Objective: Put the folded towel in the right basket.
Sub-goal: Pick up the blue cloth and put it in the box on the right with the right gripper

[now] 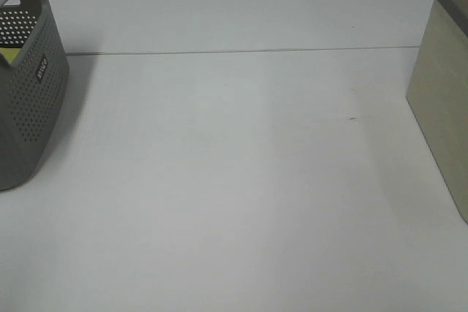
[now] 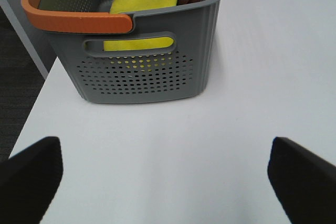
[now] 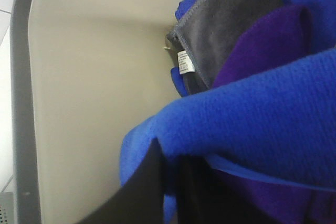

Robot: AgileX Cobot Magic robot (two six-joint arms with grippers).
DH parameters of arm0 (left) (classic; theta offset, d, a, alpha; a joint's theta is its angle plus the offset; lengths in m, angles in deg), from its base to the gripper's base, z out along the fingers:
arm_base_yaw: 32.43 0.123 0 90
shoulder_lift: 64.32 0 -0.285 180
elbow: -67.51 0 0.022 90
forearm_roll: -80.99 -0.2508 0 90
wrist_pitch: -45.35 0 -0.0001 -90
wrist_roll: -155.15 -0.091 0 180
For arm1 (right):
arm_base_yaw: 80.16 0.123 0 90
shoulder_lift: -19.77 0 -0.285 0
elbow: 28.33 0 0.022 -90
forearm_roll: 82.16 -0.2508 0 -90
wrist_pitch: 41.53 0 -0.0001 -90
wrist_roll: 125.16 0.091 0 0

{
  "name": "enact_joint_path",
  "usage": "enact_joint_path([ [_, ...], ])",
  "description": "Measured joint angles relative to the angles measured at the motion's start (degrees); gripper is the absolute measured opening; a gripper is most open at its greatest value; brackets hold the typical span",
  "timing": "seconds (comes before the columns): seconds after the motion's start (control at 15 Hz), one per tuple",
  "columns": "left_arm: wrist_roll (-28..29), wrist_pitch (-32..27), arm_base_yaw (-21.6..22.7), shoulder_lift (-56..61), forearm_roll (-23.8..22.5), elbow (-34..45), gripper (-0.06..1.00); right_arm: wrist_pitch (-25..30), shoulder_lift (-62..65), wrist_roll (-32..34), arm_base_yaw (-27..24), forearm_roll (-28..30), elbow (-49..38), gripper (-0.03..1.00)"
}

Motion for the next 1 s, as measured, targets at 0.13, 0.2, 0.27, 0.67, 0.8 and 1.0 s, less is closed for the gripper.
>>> enact_joint_path([
  [0.13, 0.0, 0.0, 0.0, 0.0, 0.0, 0.0, 0.99, 0.4, -0.63, 1.15, 0.0, 0.0, 0.0, 0.06],
  [0.2, 0.0, 0.0, 0.0, 0.0, 0.0, 0.0, 0.99, 0.4, -0.69, 1.32, 0.0, 0.0, 0.0, 0.1],
  [0.27, 0.0, 0.0, 0.0, 0.0, 0.0, 0.0, 0.99, 0.4, -0.69, 1.32, 0.0, -0.06, 0.0, 0.19],
  [0.67, 0.0, 0.0, 0.0, 0.0, 0.0, 0.0, 0.99, 0.46, -0.69, 2.46, 0.0, -0.06, 0.0, 0.73],
  [0.8, 0.0, 0.0, 0.0, 0.0, 0.0, 0.0, 0.99, 2.12, -0.63, 4.35, 0.0, -0.06, 0.0, 0.74],
  [1.0, 0.0, 0.0, 0.0, 0.0, 0.0, 0.0, 0.99, 5.04, 1.89, 4.53, 0.0, 0.34, 0.34, 0.74],
])
